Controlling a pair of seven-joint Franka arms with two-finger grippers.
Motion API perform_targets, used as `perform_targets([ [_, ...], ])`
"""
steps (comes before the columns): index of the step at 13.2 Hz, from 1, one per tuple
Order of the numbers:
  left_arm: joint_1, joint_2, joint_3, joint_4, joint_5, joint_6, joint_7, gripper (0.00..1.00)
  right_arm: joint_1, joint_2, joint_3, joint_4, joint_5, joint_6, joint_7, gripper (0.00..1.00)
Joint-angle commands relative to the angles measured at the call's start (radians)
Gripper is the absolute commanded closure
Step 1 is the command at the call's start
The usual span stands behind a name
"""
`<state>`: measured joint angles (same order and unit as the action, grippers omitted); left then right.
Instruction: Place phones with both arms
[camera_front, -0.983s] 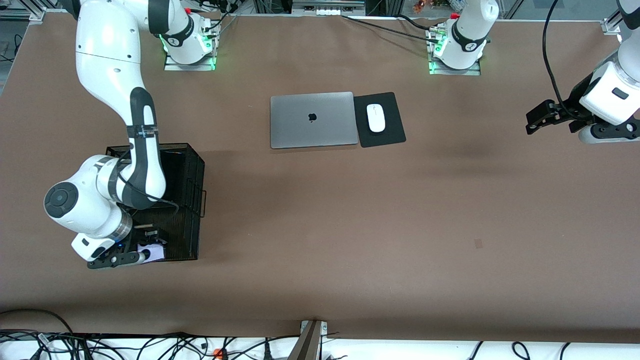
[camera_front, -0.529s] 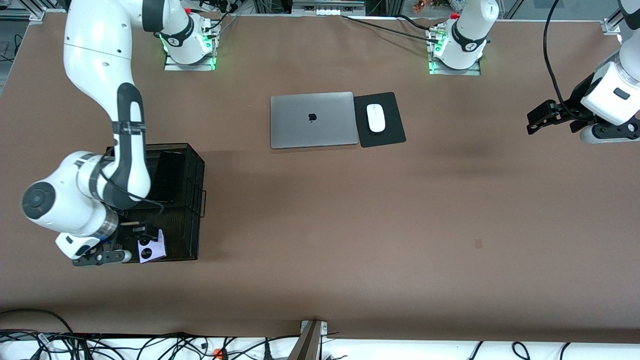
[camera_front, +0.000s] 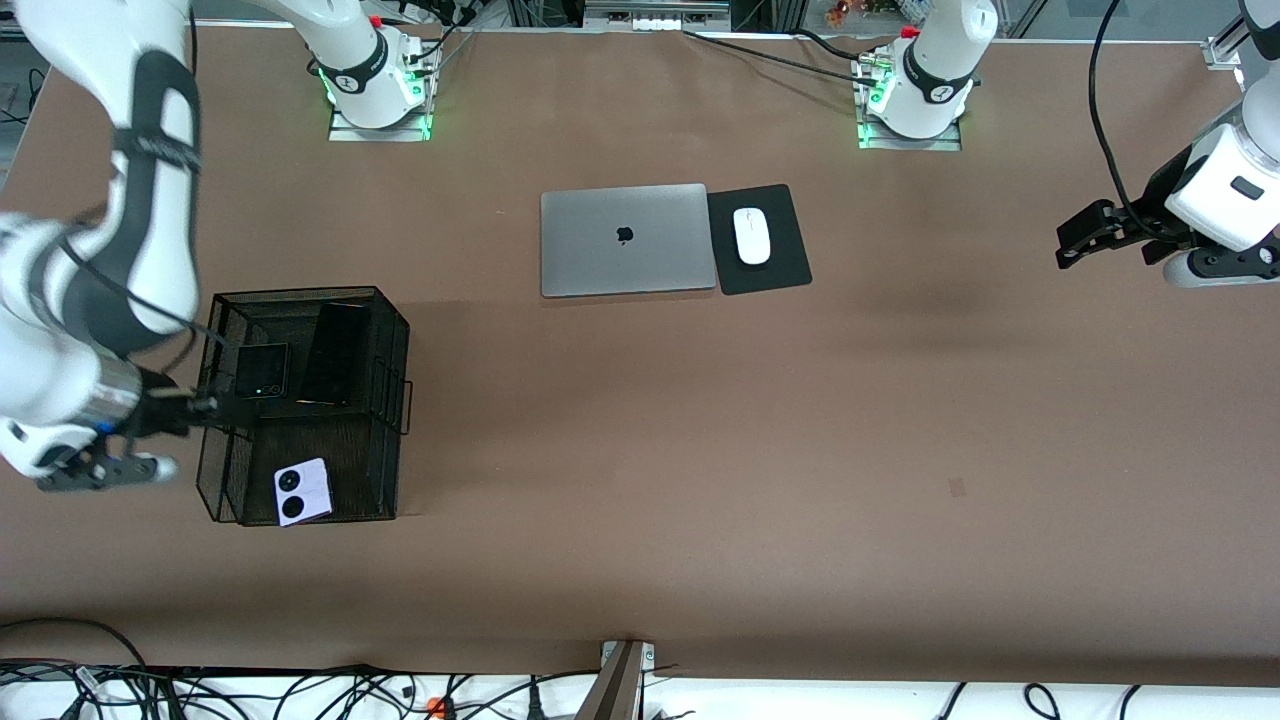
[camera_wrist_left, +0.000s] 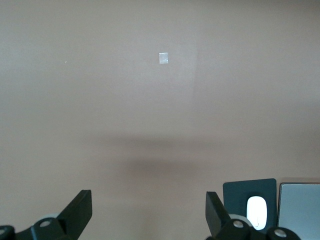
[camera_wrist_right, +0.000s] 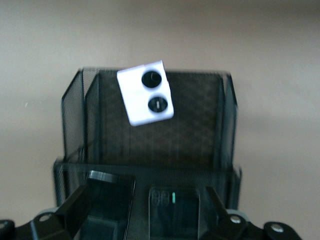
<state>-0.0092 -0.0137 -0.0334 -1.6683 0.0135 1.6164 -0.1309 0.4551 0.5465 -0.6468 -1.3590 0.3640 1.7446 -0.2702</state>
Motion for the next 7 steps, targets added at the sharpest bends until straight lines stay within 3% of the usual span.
perform_targets([
  [1,0.005,0.012,0.003,0.027,-0.012,-0.021,0.010,0.00,-0.001,-0.153,0.082,-0.061,-0.139,-0.072,0.119,0.00],
  [3,0.005,0.012,0.003,0.027,-0.010,-0.021,0.010,0.00,-0.070,-0.265,0.215,-0.129,-0.251,-0.086,0.213,0.00],
  [4,0.005,0.012,0.003,0.027,-0.012,-0.021,0.010,0.00,-0.135,-0.331,0.314,-0.184,-0.313,-0.082,0.244,0.00],
  [6,0.006,0.012,0.003,0.027,-0.012,-0.021,0.010,0.00,-0.293,-0.431,0.493,-0.268,-0.368,-0.076,0.285,0.00],
  [7,0.006,0.012,0.003,0.027,-0.012,-0.021,0.008,0.00,-0.349,-0.466,0.543,-0.296,-0.381,-0.077,0.286,0.00],
])
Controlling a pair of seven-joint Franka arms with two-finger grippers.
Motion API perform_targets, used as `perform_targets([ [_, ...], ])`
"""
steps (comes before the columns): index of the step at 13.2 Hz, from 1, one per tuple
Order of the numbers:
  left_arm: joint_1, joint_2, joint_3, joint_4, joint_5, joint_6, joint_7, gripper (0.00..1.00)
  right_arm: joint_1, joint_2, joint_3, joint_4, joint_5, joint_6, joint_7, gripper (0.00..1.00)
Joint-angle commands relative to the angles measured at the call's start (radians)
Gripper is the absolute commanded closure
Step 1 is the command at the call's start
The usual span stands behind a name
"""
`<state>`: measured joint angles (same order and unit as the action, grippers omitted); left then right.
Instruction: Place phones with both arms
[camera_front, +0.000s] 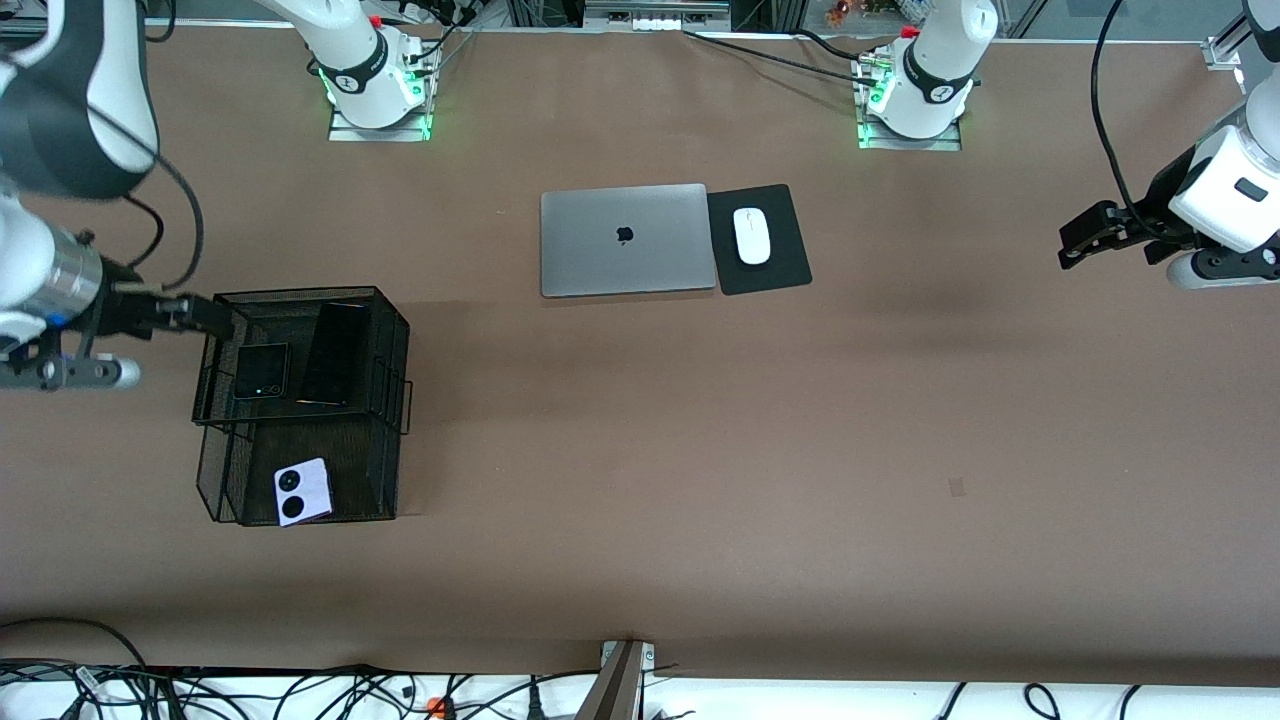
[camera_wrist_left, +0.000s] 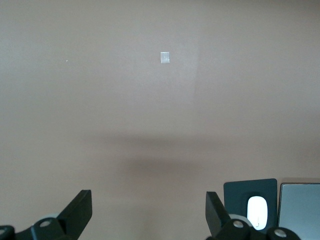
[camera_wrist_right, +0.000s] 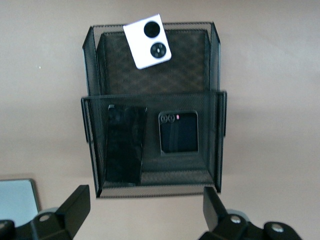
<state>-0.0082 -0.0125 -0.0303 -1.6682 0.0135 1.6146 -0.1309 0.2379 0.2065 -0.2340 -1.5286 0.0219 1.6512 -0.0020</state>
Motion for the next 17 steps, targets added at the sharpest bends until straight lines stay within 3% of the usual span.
perform_targets([
  [1,0.004,0.011,0.000,0.027,-0.012,-0.019,0.008,0.00,-0.179,-0.159,0.159,-0.149,-0.043,0.016,0.016,0.00],
  [5,0.004,0.011,-0.002,0.027,-0.012,-0.019,0.007,0.00,-0.372,-0.225,0.294,-0.166,-0.056,0.004,-0.003,0.00],
  [17,0.004,0.009,-0.003,0.027,-0.014,-0.028,0.007,0.00,-0.384,-0.228,0.300,-0.140,-0.051,-0.050,0.016,0.00],
])
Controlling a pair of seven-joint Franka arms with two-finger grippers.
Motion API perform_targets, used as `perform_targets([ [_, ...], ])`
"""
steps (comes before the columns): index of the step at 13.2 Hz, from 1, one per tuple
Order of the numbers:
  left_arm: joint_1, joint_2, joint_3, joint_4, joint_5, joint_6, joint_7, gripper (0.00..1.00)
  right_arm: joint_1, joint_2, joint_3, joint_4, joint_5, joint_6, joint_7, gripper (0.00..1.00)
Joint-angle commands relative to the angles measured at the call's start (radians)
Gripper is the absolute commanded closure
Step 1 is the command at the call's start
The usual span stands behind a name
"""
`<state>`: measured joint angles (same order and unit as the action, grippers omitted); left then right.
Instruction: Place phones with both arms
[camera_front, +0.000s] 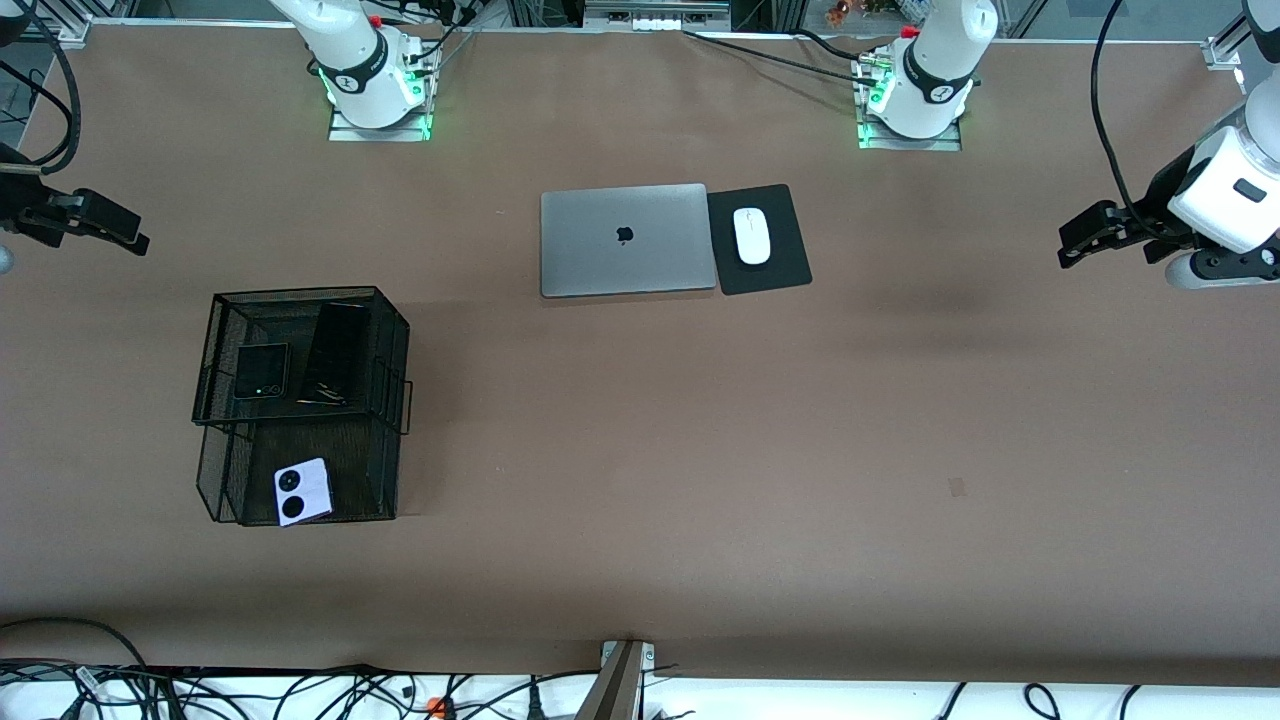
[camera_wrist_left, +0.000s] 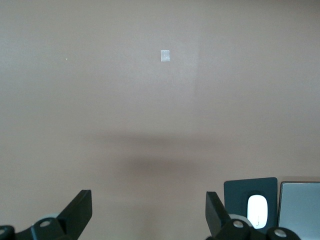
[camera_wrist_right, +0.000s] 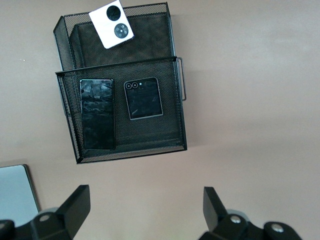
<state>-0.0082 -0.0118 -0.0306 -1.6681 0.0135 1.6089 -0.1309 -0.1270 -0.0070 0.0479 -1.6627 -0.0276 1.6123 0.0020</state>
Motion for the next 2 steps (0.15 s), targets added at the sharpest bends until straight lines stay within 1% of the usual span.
perform_targets([
  [1,0.004,0.009,-0.003,0.027,-0.014,-0.023,0.007,0.00,-0.019,-0.016,0.020,-0.006,-0.002,-0.011,0.012,0.00],
  [2,0.004,0.009,-0.003,0.027,-0.014,-0.023,0.007,0.00,-0.019,-0.016,0.020,-0.006,-0.003,-0.012,0.012,0.00],
])
